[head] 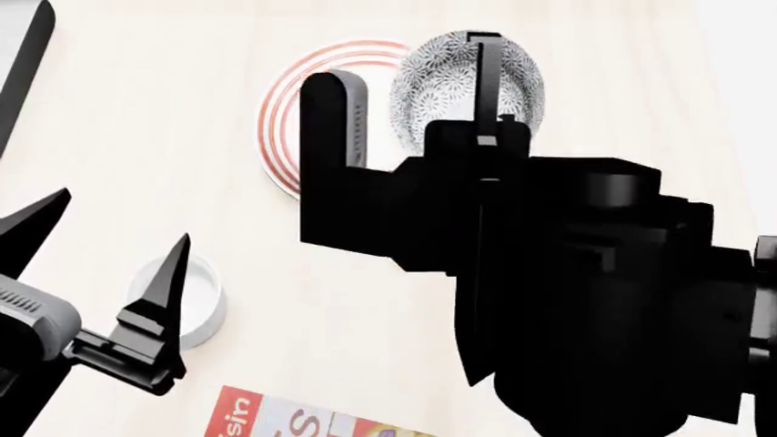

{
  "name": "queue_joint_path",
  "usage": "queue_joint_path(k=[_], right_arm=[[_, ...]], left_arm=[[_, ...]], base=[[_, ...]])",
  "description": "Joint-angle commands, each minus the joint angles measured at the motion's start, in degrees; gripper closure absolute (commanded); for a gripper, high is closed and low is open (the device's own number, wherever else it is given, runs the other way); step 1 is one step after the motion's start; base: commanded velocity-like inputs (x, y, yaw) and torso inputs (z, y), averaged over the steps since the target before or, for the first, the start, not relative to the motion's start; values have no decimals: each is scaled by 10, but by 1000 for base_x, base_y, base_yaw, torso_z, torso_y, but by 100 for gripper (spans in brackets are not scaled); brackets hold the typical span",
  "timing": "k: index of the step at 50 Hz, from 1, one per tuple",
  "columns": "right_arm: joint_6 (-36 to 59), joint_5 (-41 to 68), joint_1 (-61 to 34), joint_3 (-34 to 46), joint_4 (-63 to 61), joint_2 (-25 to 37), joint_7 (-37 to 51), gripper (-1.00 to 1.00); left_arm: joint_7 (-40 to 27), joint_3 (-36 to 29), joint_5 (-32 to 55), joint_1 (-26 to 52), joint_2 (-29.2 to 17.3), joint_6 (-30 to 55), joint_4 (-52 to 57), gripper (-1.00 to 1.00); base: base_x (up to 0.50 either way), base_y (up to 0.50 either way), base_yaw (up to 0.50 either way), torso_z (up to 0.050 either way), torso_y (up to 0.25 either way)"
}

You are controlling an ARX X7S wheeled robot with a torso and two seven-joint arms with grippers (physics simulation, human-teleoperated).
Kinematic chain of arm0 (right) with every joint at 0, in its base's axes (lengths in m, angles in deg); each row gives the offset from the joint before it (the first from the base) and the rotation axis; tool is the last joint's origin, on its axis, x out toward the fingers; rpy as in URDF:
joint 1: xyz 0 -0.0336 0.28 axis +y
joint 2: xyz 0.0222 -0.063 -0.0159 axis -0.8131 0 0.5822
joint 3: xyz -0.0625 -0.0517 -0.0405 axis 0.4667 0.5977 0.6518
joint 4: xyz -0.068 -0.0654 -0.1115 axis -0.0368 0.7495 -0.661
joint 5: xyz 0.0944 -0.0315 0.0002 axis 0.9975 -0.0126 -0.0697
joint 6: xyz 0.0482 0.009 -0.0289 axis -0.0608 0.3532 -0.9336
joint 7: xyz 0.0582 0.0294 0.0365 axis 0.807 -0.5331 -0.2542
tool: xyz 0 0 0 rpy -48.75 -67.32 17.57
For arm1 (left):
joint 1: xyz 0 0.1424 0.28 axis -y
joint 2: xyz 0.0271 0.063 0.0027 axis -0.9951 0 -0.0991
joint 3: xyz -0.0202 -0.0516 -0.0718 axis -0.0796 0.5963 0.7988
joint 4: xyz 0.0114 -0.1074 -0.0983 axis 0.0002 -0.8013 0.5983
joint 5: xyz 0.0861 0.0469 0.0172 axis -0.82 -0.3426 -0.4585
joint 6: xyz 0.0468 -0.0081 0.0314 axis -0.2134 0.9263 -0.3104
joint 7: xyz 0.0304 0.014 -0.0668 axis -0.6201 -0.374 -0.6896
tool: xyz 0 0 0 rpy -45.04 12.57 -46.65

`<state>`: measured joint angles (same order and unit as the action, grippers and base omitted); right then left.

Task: Pick the akita bowl on the cookies box and place it on the plate.

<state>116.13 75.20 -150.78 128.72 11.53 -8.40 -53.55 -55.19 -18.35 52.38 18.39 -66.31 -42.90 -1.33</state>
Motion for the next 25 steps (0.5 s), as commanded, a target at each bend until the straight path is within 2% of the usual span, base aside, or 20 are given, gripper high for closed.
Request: queue_joint_path(k=[1, 15, 25], right_arm=[[-96, -122, 21, 9, 168, -56, -55, 100], [-190, -180, 66, 7, 351, -123, -61, 100], [-275, -198, 110, -10, 520, -196, -85, 100]], left_arm=[[17, 8, -11, -9, 8, -5, 5, -100], [18, 5, -10, -15, 5, -9, 7, -100], [19, 3, -10, -20, 1, -10, 12, -100]], base=[[0, 0, 0, 0, 0], [0, 0, 0, 0, 0], [0, 0, 0, 0, 0]])
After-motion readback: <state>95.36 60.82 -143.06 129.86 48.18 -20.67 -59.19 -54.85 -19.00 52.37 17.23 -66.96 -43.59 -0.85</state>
